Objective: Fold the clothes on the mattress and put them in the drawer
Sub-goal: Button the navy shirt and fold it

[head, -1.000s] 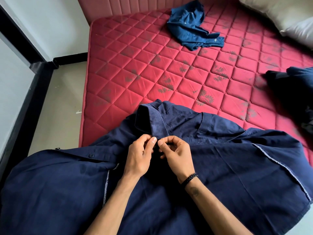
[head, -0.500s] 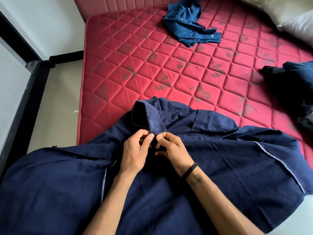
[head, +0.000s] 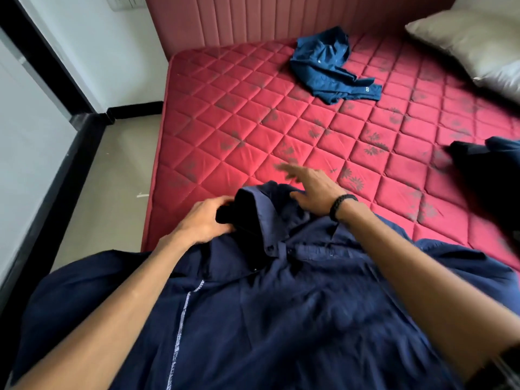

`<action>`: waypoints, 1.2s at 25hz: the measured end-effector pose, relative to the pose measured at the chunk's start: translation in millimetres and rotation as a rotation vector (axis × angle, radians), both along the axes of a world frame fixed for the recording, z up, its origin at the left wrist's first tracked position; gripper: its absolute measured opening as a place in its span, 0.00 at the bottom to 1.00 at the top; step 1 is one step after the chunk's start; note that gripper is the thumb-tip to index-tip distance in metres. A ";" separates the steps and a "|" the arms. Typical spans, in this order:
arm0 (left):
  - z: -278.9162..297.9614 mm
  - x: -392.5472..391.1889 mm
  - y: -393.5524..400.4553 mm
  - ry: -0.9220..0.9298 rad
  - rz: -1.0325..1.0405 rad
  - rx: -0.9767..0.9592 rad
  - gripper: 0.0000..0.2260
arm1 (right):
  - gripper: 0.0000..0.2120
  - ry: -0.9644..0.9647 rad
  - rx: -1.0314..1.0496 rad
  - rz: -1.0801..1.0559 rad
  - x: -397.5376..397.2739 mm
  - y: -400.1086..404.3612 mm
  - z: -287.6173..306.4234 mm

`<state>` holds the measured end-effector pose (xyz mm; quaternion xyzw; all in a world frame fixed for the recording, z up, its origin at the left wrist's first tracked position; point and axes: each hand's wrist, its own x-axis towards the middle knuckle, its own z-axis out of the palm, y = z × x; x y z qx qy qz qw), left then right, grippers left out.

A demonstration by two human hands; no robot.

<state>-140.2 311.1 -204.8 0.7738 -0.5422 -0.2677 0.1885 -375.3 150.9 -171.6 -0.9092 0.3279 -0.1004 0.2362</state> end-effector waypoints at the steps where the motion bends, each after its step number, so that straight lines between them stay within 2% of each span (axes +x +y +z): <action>1: 2.2 7.4 -5.7 0.021 0.012 -0.053 0.22 | 0.21 0.053 -0.039 0.078 6.3 -8.7 9.8; 3: 18.2 20.6 -12.9 0.001 0.091 -0.168 0.11 | 0.11 0.026 -0.147 0.082 5.0 -25.6 31.6; 6: 61.9 54.8 -9.0 -0.003 0.278 -0.343 0.07 | 0.07 -0.152 -0.291 -0.123 -17.3 -44.6 83.5; 8: 105.6 70.7 -12.8 0.099 0.432 -0.483 0.18 | 0.06 -0.271 -0.362 -0.224 -31.3 -50.6 128.3; 10: 169.2 70.7 -21.0 0.289 0.472 -0.682 0.27 | 0.06 -0.385 -0.427 -0.246 -33.4 -45.8 183.7; 12: 239.9 59.7 -26.4 0.583 0.295 -0.769 0.27 | 0.07 -0.526 -0.460 -0.271 -26.7 -36.6 244.6; 13: 270.7 51.5 -26.5 0.684 0.152 -0.731 0.28 | 0.07 -0.601 -0.457 -0.297 -23.2 -32.0 274.7; 14: 299.2 43.1 -24.8 0.696 0.018 -0.648 0.27 | 0.06 -0.669 -0.442 -0.319 -20.3 -27.8 305.2; 16: 347.5 24.2 -20.4 0.495 -0.167 -0.449 0.25 | 0.05 -0.738 -0.450 -0.330 -18.0 -19.7 360.0; 18: 390.8 16.9 -22.6 0.227 -0.240 -0.388 0.19 | 0.07 -0.713 -0.501 -0.315 -18.4 -13.4 409.8; 19: 411.3 15.0 -24.0 0.204 -0.227 -0.446 0.16 | 0.08 -0.692 -0.509 -0.297 -19.8 -8.5 430.7; 21: 450.1 14.5 -22.3 0.363 -0.122 -0.657 0.07 | 0.07 -0.727 -0.480 -0.251 -23.3 2.9 465.9; 23: 489.8 19.0 -18.7 0.544 -0.036 -0.884 0.07 | 0.09 -0.892 -0.271 -0.102 -31.3 16.3 488.0; 24: 510.1 21.4 -13.7 0.522 -0.024 -0.983 0.08 | 0.15 -0.949 -0.117 0.023 -36.3 23.0 493.6; 25: 531.8 25.1 -7.8 0.370 -0.011 -1.080 0.08 | 0.18 -0.906 -0.006 0.129 -40.8 29.0 496.2; 26: 553.2 27.9 -1.4 0.109 0.013 -1.168 0.08 | 0.17 -0.786 0.039 0.223 -43.3 34.9 493.9; 27: 575.6 28.3 6.2 -0.200 0.039 -1.233 0.10 | 0.13 -0.609 -0.008 0.278 -45.1 40.6 492.3; 28: 595.0 27.2 14.0 -0.492 0.043 -1.290 0.12 | 0.08 -0.416 -0.134 0.278 -44.9 40.4 489.1; 29: 612.6 24.6 22.9 -0.740 0.030 -1.334 0.13 | 0.10 -0.294 -0.301 0.217 -42.3 33.6 487.9; 30: 628.1 22.4 31.6 -0.942 0.019 -1.355 0.14 | 0.13 -0.261 -0.459 0.089 -40.5 25.2 491.8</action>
